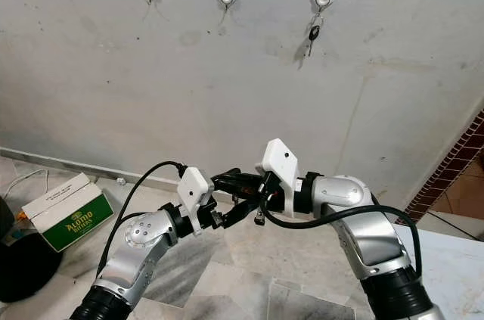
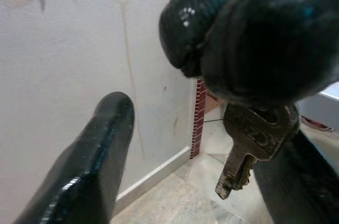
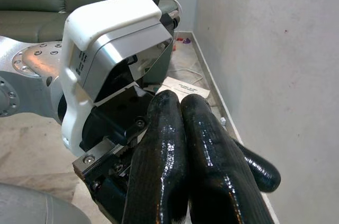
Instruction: Hang keys on a hook
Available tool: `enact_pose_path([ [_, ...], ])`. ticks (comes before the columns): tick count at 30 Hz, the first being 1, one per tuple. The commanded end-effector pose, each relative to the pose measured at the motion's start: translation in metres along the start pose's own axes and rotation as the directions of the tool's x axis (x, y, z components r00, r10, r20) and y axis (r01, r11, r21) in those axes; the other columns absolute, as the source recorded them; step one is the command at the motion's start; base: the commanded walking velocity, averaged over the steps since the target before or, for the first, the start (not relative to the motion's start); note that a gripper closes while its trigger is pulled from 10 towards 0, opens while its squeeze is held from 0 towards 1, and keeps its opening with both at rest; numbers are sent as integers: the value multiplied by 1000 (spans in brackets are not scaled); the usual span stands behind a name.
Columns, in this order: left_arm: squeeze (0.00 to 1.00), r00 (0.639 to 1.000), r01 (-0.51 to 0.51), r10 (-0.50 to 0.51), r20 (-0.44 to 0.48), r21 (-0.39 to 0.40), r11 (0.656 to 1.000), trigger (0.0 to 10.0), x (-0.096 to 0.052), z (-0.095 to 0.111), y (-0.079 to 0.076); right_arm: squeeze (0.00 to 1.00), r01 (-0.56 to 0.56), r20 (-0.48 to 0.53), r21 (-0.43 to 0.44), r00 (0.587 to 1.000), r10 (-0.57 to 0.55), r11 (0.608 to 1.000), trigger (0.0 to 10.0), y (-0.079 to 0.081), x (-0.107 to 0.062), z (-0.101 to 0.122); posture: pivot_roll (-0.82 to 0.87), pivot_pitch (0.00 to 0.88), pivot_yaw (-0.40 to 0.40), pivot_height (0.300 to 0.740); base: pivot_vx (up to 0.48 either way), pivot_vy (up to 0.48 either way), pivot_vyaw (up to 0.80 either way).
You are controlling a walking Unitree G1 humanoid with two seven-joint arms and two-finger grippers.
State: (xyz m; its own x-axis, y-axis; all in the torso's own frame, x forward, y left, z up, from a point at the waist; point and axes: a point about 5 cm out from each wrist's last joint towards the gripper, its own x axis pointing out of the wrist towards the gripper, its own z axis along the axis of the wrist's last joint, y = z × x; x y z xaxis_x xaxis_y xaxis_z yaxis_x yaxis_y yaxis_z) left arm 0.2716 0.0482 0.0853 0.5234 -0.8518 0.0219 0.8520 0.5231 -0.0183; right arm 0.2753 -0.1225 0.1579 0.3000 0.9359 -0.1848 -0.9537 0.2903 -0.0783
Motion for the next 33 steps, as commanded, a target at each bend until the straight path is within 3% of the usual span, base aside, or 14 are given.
enact_pose_path([
  [1,0,1000,4,-4,-1,11,1000,0,0,2,2,0,17,7,-25,1000,-17,1000,10000,-3,1,5,-67,0,56,740,0,0,0],
  [33,0,1000,20,-20,15,2,1000,0,-2,6,2,0,72,15,-49,997,-71,996,10000,-11,1,6,-64,0,57,740,0,0,0],
])
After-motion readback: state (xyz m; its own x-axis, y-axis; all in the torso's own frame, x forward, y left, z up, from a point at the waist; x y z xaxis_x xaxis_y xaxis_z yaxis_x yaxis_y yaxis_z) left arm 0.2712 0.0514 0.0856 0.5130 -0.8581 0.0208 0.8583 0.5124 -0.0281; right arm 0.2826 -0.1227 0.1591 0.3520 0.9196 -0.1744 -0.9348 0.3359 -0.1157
